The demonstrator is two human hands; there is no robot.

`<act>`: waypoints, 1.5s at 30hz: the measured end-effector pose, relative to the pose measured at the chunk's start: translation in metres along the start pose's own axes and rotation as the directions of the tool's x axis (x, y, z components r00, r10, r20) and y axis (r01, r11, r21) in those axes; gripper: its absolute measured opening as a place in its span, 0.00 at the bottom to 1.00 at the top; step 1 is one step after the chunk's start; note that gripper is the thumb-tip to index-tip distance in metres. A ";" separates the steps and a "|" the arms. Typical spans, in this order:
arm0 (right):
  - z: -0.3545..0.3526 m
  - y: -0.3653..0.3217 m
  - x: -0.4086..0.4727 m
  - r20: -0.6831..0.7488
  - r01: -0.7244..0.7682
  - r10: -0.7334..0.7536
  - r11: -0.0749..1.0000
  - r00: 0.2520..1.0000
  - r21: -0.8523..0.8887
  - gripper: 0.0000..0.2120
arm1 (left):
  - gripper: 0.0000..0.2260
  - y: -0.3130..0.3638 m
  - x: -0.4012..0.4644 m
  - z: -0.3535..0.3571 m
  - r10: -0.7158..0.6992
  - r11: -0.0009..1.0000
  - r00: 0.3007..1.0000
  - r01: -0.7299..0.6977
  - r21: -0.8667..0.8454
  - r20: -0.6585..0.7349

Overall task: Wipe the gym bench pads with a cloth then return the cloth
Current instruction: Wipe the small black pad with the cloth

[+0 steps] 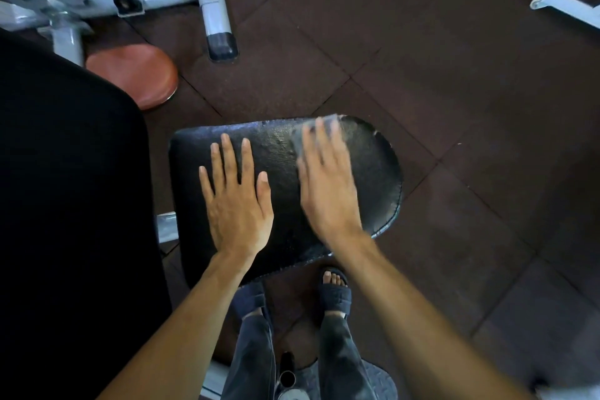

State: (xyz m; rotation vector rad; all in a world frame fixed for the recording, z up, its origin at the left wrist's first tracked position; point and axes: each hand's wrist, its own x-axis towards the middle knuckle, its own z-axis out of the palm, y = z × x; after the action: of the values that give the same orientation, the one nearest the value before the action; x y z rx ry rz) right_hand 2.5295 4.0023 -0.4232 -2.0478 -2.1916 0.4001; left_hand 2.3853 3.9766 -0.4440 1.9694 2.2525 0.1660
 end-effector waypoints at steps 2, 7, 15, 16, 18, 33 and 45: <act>-0.006 0.006 -0.035 0.037 0.052 -0.053 0.998 0.998 0.034 0.25 | 0.26 0.000 -0.001 0.000 0.006 1.000 1.000 -0.006 -0.006 0.001; -0.024 0.026 -0.046 0.100 -0.093 0.086 0.994 0.991 0.059 0.30 | 0.26 0.000 0.001 0.001 0.006 1.000 1.000 -0.006 -0.025 -0.004; 0.006 -0.001 -0.039 -0.052 -0.260 0.260 0.966 0.964 0.004 0.26 | 0.26 -0.002 0.002 0.000 0.005 0.999 1.000 -0.004 -0.052 0.029; 0.005 0.000 -0.039 -0.050 -0.258 0.258 0.966 0.965 0.016 0.26 | 0.26 -0.002 0.003 -0.002 0.007 0.997 0.998 -0.003 -0.072 0.056; -0.001 0.000 -0.042 -0.038 -0.266 0.269 0.961 0.962 0.074 0.26 | 0.27 -0.003 0.002 -0.012 0.033 0.992 0.992 -0.019 -0.121 0.118; -0.137 0.081 -0.238 0.112 -0.656 0.747 0.490 0.655 0.573 0.26 | 0.38 0.145 -0.131 -0.123 0.641 0.739 0.589 -0.647 -0.188 0.493; -0.224 0.262 -0.409 0.006 -0.730 0.977 0.155 0.213 0.666 0.26 | 0.43 0.428 -0.266 -0.139 0.844 0.284 0.085 -0.908 -0.307 0.530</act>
State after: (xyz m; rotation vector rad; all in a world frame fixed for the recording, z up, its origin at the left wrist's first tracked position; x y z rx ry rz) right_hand 2.8733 3.6354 -0.2406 -2.4492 -0.2091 0.4809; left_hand 2.8121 3.7719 -0.2220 2.6177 0.3855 -0.4502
